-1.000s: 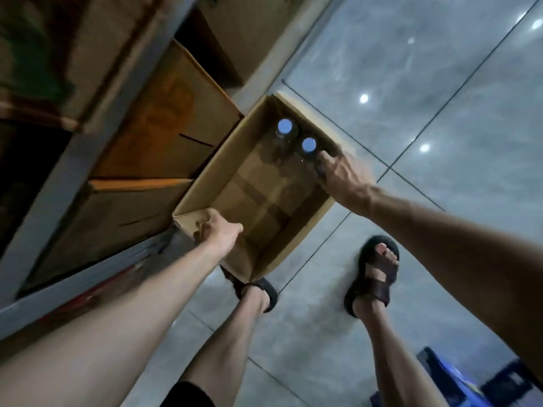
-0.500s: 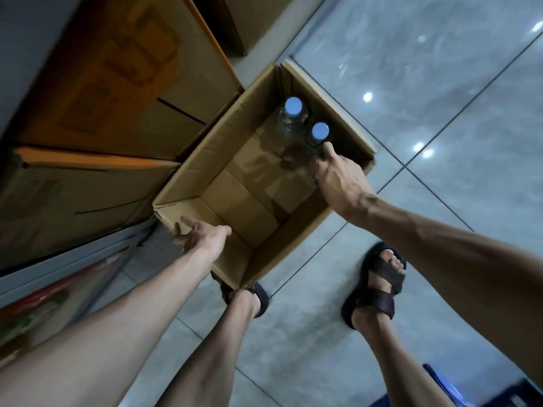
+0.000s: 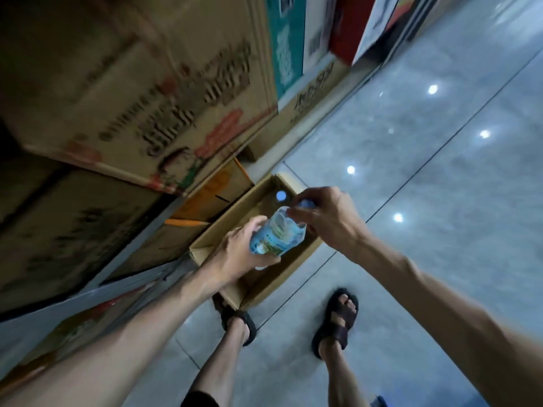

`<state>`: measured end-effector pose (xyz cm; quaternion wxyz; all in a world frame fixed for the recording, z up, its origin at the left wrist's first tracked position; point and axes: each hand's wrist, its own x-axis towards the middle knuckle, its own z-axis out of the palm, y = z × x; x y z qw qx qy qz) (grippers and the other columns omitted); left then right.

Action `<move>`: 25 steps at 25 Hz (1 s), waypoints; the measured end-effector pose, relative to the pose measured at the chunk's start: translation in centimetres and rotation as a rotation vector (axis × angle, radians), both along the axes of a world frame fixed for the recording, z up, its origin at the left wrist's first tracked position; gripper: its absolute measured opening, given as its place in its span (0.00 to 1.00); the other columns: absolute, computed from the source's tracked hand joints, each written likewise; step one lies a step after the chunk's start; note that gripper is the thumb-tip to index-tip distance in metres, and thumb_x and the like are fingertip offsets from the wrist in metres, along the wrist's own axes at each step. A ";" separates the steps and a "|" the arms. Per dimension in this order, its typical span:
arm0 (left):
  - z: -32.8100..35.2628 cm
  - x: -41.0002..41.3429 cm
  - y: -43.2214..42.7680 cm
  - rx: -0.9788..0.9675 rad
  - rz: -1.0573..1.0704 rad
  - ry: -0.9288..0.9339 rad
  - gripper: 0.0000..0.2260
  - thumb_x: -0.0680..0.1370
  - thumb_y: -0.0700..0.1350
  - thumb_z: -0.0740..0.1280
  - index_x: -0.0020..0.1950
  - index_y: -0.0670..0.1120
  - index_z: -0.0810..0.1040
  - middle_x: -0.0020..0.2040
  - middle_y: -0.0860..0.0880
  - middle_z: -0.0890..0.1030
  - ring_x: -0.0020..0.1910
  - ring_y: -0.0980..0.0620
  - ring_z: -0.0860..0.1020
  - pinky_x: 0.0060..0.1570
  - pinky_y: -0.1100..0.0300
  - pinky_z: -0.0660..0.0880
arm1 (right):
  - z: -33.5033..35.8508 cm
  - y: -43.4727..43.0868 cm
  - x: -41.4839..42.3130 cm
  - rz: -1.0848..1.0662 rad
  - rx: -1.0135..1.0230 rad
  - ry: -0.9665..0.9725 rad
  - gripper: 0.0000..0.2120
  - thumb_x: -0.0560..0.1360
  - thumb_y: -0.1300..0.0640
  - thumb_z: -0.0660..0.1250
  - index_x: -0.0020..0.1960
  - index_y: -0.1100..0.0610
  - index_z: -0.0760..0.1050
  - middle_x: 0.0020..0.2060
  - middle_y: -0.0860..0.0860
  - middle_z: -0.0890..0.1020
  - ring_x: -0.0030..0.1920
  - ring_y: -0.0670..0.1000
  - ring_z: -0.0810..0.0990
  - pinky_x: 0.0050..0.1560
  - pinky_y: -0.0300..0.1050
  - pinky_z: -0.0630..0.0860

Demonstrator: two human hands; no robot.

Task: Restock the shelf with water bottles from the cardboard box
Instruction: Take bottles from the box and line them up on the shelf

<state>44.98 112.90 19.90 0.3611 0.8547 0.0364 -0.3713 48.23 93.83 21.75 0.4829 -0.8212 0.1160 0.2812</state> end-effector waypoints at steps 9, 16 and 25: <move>32.0 3.2 0.5 -0.213 0.073 -0.012 0.30 0.59 0.55 0.80 0.56 0.47 0.77 0.51 0.49 0.83 0.51 0.54 0.81 0.53 0.54 0.78 | 34.2 -1.9 4.7 0.097 0.175 -0.135 0.06 0.69 0.52 0.75 0.41 0.55 0.83 0.22 0.44 0.76 0.22 0.43 0.70 0.24 0.37 0.66; 50.2 -1.5 1.4 -0.421 0.358 -0.190 0.31 0.59 0.50 0.79 0.60 0.45 0.77 0.54 0.48 0.84 0.54 0.50 0.82 0.56 0.55 0.78 | 52.5 1.1 0.6 0.168 0.373 -0.164 0.12 0.72 0.56 0.74 0.53 0.55 0.76 0.39 0.44 0.82 0.36 0.38 0.80 0.32 0.30 0.74; 56.8 -5.3 8.9 -0.374 0.670 -0.308 0.23 0.65 0.48 0.79 0.57 0.48 0.77 0.50 0.52 0.84 0.49 0.54 0.82 0.50 0.58 0.78 | 57.7 11.9 0.7 0.499 0.342 -0.213 0.13 0.65 0.56 0.79 0.48 0.57 0.82 0.44 0.52 0.87 0.48 0.51 0.86 0.53 0.54 0.81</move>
